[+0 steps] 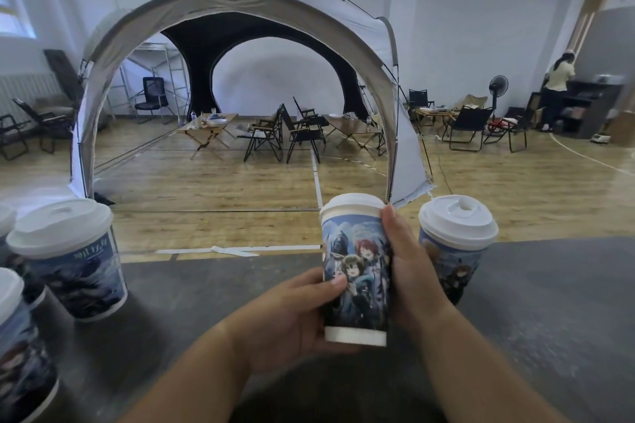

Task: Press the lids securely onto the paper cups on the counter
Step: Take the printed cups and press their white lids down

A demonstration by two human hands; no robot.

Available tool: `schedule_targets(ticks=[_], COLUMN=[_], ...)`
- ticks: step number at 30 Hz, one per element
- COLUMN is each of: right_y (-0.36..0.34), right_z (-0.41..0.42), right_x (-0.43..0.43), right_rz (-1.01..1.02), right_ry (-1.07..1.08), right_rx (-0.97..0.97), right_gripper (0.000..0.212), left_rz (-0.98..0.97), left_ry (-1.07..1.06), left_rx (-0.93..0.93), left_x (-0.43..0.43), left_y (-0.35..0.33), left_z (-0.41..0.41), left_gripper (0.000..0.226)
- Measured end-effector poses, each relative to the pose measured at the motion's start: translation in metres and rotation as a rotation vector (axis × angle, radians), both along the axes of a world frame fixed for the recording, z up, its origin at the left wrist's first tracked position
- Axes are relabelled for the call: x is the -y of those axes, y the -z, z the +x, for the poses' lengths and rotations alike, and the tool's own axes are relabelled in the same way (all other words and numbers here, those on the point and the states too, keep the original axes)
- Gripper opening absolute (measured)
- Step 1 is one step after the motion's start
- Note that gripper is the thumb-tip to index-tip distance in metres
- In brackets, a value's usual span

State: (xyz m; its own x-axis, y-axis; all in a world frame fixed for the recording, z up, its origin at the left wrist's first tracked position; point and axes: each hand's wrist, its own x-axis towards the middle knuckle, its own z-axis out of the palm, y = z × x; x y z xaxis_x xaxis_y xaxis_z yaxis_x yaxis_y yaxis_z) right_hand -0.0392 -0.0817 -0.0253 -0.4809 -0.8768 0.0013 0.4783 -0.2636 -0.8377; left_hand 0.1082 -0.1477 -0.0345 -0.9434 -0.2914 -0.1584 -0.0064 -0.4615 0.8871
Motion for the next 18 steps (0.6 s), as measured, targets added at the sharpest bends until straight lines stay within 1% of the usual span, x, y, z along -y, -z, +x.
schedule_targets(ticks=[1,2,3,4,6,7,8,9,11,13,15,16,18], right_y=[0.0036,0.0056,0.0048,0.0037,-0.0016,-0.0042,-0.0041,-0.0036,-0.0012,0.0005,0.0021,0.0034,0.0007], right_z=[-0.0004,-0.0015,-0.0019,-0.003,-0.0043,-0.005,-0.0058,-0.0056,-0.0031,-0.0027,-0.0035,-0.0041,-0.0016], right_x=[0.0015,0.0026,0.0024,0.0017,-0.0006,-0.0016,-0.0011,-0.0004,0.0005,0.0006,0.0014,0.0021,0.0013], right_rz=[0.003,-0.012,-0.025,-0.035,-0.045,-0.038,-0.019,-0.01,-0.015,0.018,0.031,0.02,0.0], right_ry=[-0.01,-0.014,-0.01,0.009,0.072,0.097,0.124,0.125,0.052,-0.02,-0.03,-0.013,0.041], right_rx=[0.035,0.047,0.03,-0.012,-0.116,-0.153,-0.162,-0.14,-0.032,0.054,0.06,0.021,-0.114], right_gripper=[0.098,0.103,0.101,0.091,0.065,0.059,0.056,0.057,0.067,0.076,0.075,0.074,0.073], left_rz=[-0.007,-0.034,-0.076,-0.135,-0.287,-0.342,-0.347,-0.299,-0.14,-0.064,-0.088,-0.138,-0.318], left_ry=[-0.007,-0.034,-0.078,-0.131,-0.241,-0.259,-0.238,-0.183,-0.077,-0.049,-0.091,-0.128,-0.216], left_rx=[0.003,0.014,0.036,0.071,0.17,0.212,0.23,0.227,0.17,0.111,0.109,0.127,0.214], left_x=[0.0015,0.0021,0.0011,0.0006,0.0,-0.0009,-0.002,-0.002,-0.0023,-0.0017,-0.0025,-0.0024,-0.0032], left_y=[-0.0004,-0.0002,-0.0008,-0.0002,0.0024,0.0024,0.002,0.0022,0.0004,-0.0016,-0.0035,-0.0025,0.0002], left_z=[0.0004,-0.0002,-0.0009,-0.0027,-0.0054,-0.0056,-0.005,-0.0042,-0.0018,-0.0002,-0.0019,-0.0032,-0.0055], left_gripper=[0.053,0.054,0.056,0.062,0.078,0.081,0.081,0.077,0.061,0.05,0.048,0.052,0.068])
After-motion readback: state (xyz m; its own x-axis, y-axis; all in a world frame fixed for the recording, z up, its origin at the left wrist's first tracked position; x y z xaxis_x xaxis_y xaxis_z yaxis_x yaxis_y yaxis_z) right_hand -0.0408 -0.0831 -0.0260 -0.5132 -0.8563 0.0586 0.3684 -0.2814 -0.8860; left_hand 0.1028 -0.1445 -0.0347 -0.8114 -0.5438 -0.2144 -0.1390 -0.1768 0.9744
